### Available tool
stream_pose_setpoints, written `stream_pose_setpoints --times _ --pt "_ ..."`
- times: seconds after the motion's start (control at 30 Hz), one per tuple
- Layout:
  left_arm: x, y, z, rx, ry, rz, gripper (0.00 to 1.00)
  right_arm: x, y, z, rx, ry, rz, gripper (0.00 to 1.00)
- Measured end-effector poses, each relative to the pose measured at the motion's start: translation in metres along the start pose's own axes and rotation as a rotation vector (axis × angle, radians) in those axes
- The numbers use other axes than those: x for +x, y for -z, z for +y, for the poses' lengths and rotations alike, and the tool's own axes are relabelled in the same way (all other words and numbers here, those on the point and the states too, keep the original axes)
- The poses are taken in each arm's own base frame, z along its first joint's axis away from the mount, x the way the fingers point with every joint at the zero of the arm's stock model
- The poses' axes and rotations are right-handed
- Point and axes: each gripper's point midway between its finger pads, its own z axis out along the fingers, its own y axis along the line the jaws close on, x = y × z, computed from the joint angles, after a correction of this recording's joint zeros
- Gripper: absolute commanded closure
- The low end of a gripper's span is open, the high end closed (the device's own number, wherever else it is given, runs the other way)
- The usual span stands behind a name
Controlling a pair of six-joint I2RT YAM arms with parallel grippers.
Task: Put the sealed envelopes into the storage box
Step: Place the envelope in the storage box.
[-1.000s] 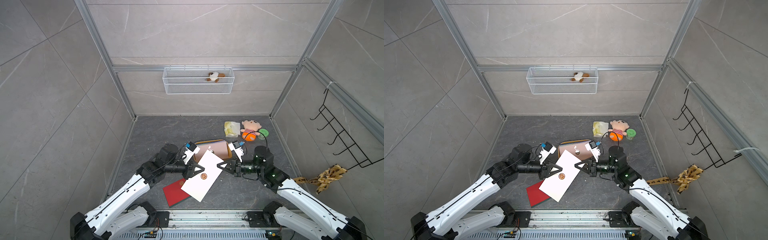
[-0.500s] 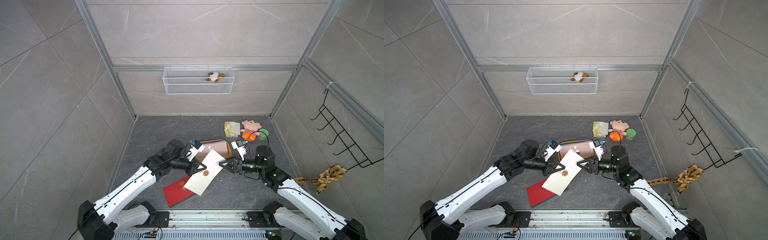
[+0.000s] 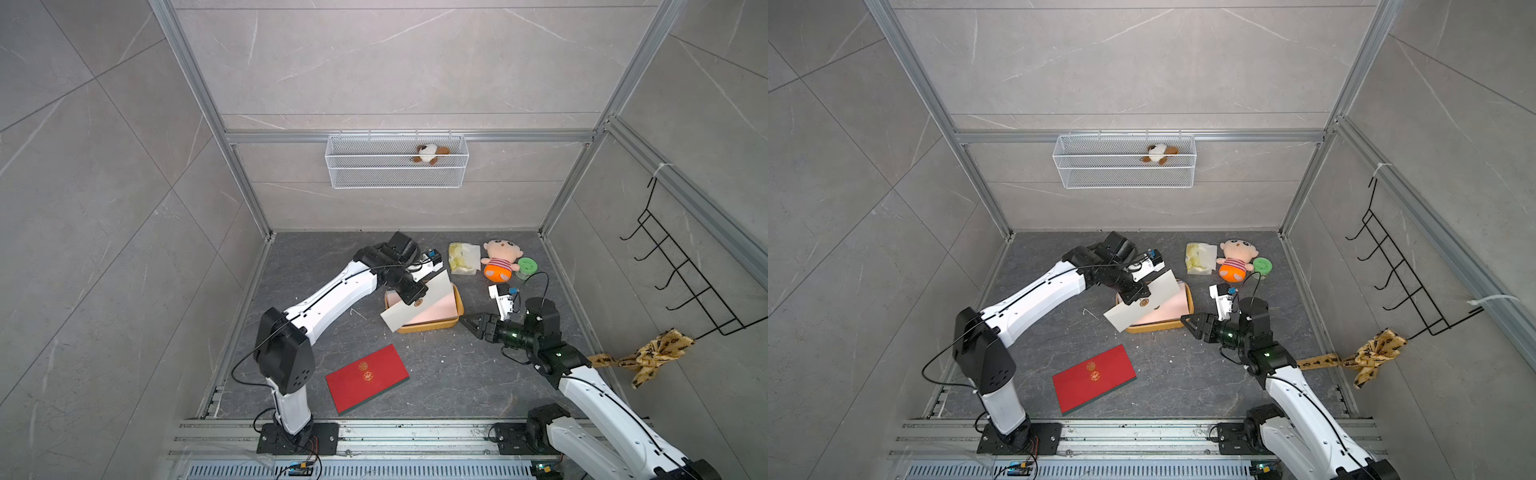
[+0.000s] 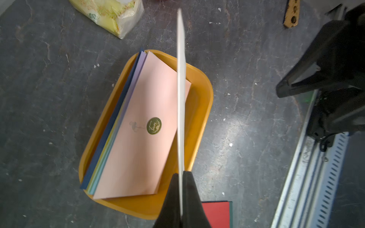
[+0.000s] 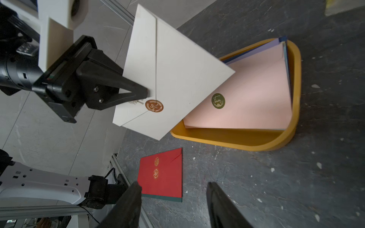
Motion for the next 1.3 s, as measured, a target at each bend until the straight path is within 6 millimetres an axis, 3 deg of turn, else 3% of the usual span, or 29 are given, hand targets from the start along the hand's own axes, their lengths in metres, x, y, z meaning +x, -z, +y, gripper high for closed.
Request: stream_pose_setpoints --times 0.3,0.57,0.67,0.77,0.87,1.1,1.2,1.3 --pt "-0.034 -0.034 0.018 -0.010 -0.214 0.089 1.00 -0.001 0.006 0.002 0.002 0.005 -0.018 0.44" --pt "0.004 -0.068 0.021 0.046 -0.242 0.239 1.00 0.002 0.007 -0.003 0.018 -0.012 -0.007 0.45" --pt "0.012 -0.074 0.021 0.056 -0.248 0.263 0.94 0.003 0.007 -0.003 0.019 -0.015 -0.005 0.44" --pt "0.015 -0.075 0.022 0.056 -0.256 0.270 0.76 0.003 0.007 -0.004 0.022 -0.017 -0.005 0.45" --pt "0.015 -0.076 0.025 0.037 -0.264 0.277 0.66 0.003 0.007 -0.005 0.023 -0.020 -0.003 0.45" --pt "0.002 -0.076 0.045 -0.083 -0.257 0.229 0.60 0.005 0.004 -0.008 0.031 -0.032 0.009 0.44" --pt "-0.001 -0.062 0.055 -0.184 -0.219 0.182 0.56 0.007 0.004 -0.010 0.038 -0.042 0.015 0.44" --pt "-0.001 -0.029 0.060 -0.288 -0.151 0.097 0.53 0.011 0.004 -0.015 0.059 -0.069 0.028 0.44"
